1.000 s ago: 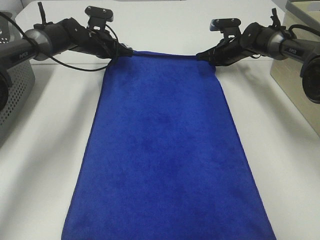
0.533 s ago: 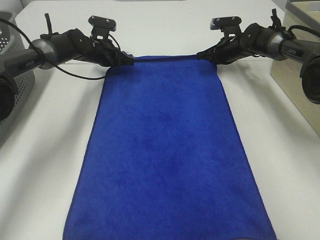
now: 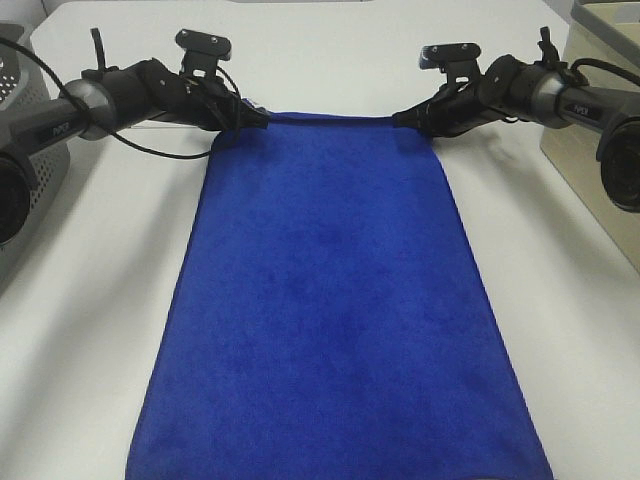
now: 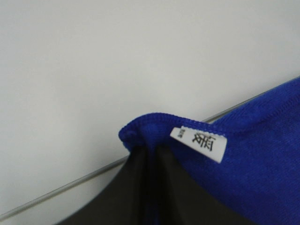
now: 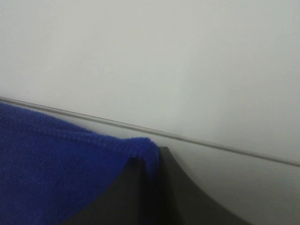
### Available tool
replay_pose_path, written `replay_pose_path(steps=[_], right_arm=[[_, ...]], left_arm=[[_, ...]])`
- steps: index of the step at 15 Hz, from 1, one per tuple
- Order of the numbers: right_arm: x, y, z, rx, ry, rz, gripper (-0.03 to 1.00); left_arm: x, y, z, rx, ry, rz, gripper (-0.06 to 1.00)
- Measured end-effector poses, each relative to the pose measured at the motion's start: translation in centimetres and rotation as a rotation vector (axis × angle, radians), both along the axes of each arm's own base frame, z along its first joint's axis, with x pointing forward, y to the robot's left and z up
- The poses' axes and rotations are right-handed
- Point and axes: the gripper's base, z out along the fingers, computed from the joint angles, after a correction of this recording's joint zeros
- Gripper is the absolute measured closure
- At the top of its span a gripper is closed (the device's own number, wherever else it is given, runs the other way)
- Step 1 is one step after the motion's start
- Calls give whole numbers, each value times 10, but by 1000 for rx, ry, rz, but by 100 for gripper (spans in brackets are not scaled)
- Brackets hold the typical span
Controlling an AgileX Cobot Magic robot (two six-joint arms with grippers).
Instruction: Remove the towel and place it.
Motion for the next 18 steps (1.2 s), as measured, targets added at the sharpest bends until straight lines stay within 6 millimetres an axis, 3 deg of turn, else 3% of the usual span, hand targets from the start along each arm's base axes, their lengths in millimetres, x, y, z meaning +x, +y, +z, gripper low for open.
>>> replay_pose_path(steps=[4, 6, 8, 11, 12, 18], right_arm=[[-3, 2, 1, 13, 37, 14, 47], [-4, 3, 5, 11, 58, 29, 37], [-7, 3, 11, 8, 92, 50, 34], [-10, 4, 35, -11, 107, 82, 33], [-15, 5, 58, -17, 128, 113, 33], [-51, 4, 129, -77, 344, 242, 33]], left_arm=[[1, 1, 1, 1, -18, 8, 60], [1, 1, 1, 1, -18, 8, 48], [1, 1, 1, 1, -19, 9, 41], [1, 0, 8, -1, -26, 6, 40], [-1, -1, 19, 2, 7, -23, 40], [-33, 3, 100, 69, 288, -75, 38]])
